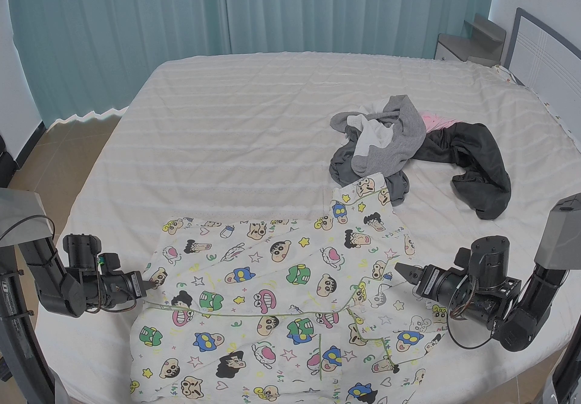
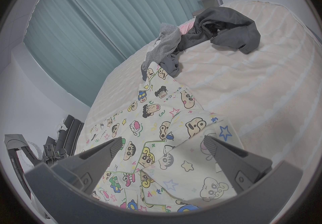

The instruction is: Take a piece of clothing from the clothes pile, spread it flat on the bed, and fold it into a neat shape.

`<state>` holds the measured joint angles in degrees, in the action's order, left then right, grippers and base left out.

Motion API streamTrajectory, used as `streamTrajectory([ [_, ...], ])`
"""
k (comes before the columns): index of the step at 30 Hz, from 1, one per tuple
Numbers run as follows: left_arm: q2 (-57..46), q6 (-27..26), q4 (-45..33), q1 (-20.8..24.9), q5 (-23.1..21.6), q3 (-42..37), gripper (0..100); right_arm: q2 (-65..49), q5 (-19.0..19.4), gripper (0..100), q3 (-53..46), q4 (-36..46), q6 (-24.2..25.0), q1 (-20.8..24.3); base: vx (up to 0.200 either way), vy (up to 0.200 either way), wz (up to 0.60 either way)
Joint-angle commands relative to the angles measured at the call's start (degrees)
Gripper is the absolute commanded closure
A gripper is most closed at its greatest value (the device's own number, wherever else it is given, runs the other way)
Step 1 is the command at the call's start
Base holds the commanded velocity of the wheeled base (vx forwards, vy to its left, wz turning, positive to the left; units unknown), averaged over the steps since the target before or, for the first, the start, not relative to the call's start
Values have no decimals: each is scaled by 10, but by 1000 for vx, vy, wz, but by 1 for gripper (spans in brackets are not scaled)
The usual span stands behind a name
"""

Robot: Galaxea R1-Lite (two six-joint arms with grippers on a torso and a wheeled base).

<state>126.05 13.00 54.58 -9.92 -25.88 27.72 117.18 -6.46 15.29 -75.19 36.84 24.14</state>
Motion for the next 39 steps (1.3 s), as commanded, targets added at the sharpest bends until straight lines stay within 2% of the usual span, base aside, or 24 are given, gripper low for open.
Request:
streamTrajectory([
  [1,2,-1,1,-2,0,-8,100,0,0,0,0,0,1,-1,0,0,0],
  [4,2,-1,2,-3,1,-8,100,0,0,0,0,0,1,-1,0,0,0],
  [5,2,-1,2,-3,1,-8,0,0,0,0,0,0,1,-1,0,0,0],
  [12,-24,0,12,-3,-2,-40,0,-5,-1,0,-4,0,-2,-1,0,0,0],
  [15,-75,9,20,0,-9,-94,0,-5,0,0,-15,0,-5,1,0,0,0],
  [24,-191,93,23,11,-16,-213,0,-6,-2,0,-33,0,-8,18,0,0,0],
  [31,-273,121,23,11,-7,-262,0,-4,-1,0,-59,-56,-17,24,-200,0,0],
  [39,-272,125,22,11,-2,-273,0,-4,-2,0,-63,-61,-23,31,-200,0,0],
])
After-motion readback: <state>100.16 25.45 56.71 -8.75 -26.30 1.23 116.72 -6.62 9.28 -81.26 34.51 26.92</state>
